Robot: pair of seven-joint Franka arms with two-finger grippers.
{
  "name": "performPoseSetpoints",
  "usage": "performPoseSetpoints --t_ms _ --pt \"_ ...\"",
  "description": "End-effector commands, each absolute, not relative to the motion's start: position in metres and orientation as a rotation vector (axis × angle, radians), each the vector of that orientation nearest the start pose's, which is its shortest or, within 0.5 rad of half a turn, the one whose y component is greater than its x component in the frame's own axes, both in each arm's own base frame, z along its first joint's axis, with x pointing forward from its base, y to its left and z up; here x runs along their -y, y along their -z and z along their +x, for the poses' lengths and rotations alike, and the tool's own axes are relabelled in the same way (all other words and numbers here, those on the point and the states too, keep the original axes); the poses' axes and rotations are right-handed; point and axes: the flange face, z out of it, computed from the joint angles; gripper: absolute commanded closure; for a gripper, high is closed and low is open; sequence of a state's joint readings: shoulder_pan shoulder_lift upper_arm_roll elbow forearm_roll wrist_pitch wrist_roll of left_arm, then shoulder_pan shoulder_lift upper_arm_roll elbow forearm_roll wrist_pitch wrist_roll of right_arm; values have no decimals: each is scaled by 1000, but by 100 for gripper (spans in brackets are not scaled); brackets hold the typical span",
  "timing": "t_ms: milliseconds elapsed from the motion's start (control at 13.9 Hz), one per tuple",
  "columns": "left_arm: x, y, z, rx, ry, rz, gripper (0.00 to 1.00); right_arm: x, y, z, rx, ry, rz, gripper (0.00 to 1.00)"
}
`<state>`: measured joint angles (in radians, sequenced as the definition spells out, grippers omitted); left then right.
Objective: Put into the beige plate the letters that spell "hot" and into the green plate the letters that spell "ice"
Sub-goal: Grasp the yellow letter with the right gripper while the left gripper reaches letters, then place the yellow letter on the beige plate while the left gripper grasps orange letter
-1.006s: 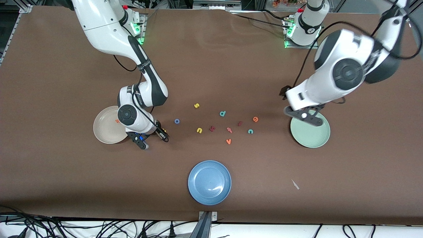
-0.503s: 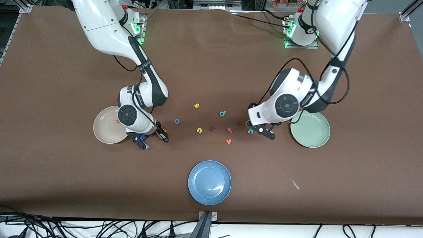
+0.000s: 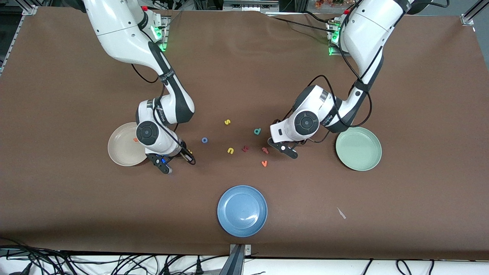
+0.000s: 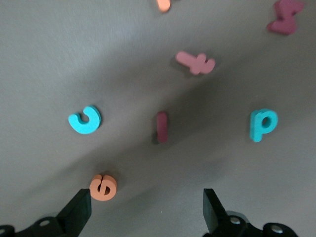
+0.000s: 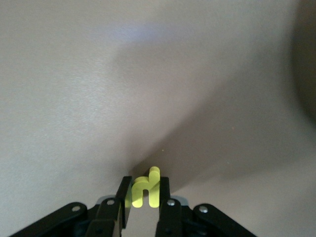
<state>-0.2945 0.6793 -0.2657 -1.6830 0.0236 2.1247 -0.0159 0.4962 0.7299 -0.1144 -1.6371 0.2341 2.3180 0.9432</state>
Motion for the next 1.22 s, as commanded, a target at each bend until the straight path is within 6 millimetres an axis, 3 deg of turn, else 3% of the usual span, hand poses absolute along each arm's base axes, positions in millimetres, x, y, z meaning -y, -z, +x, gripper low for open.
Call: performPoseSetpoints --t_ms 0,216,359,503,647,790,862,934,1006,1078,1150 --pt "325 -195 559 -846 -361 -3028 11 -262 -196 638 -913 -142 -2986 83" --pt "326 -186 554 -782 -317 -2936 12 -216 -219 634 -617 -259 -3114 83" --pt "332 -183 551 -772 -310 -2935 17 -189 -242 618 -547 -267 -3120 83" --pt "328 -173 554 -762 -301 -2949 19 -149 -262 603 -409 -259 -3135 83" --pt "326 -171 554 -761 -302 -2947 26 -106 -268 587 -327 -228 -3134 83" --pt "324 -170 555 -786 -286 -2918 29 -76 -256 568 -234 -147 -3137 81" --pt "324 -168 555 -786 -291 -2917 36 -65 -250 565 -202 -104 -3144 74" --pt "321 -164 555 -780 -300 -2918 52 -60 -244 562 -130 -99 -3152 53" --pt "320 -165 556 -777 -300 -2918 85 -54 -242 563 -79 -102 -3153 7" --pt "319 -167 556 -775 -306 -2916 100 -53 -245 566 -93 -99 -3147 0" --pt "318 -176 559 -766 -299 -2914 100 -56 -247 568 -104 -94 -3143 0"
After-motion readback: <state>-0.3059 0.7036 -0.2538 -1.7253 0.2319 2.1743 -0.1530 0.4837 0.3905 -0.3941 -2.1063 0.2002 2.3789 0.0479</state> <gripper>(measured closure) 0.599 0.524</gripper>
